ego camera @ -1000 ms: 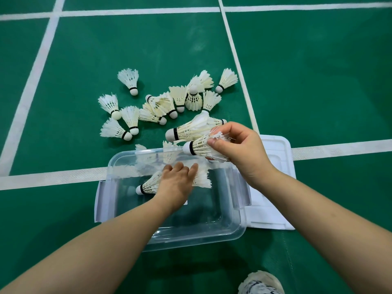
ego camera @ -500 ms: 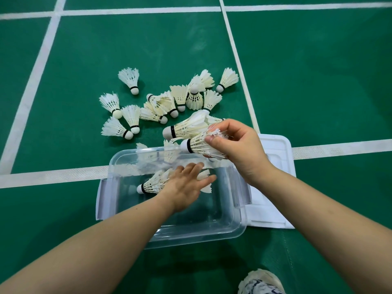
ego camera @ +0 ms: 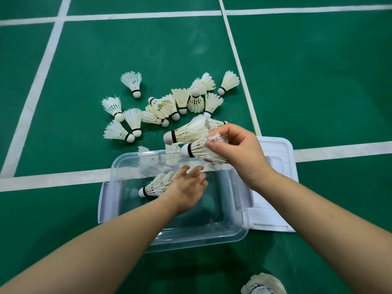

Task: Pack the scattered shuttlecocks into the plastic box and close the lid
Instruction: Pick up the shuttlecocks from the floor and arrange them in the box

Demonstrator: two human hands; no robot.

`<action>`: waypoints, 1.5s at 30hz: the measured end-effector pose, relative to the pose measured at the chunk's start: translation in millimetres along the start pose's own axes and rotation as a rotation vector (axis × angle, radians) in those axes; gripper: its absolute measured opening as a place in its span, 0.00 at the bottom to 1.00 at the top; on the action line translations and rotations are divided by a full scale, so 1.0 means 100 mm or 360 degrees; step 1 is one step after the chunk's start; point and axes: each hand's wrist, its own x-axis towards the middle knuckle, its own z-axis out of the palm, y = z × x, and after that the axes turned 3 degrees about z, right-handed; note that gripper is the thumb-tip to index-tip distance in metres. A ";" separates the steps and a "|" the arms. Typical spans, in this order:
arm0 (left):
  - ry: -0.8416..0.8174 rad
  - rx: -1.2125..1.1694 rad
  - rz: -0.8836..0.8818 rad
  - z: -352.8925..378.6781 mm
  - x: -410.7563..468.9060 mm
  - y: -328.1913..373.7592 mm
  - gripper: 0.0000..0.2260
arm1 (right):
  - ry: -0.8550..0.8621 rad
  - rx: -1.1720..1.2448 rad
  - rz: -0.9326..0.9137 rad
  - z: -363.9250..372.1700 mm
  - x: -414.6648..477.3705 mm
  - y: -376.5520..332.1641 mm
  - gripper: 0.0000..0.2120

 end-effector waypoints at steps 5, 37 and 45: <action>0.0606 -0.0320 -0.0155 0.09 -0.10 -0.01 0.21 | -0.0007 0.0012 -0.0028 -0.02 -0.02 -0.03 0.05; 0.0935 -0.2014 -0.0219 -1.00 -0.38 -0.20 0.32 | -0.0163 -0.0604 -0.0322 -0.17 -0.35 -0.04 0.07; 0.1111 -0.2182 -0.0410 -0.98 -0.29 -0.24 0.22 | 0.0055 -0.0630 -0.0393 -0.39 -0.36 -0.01 0.06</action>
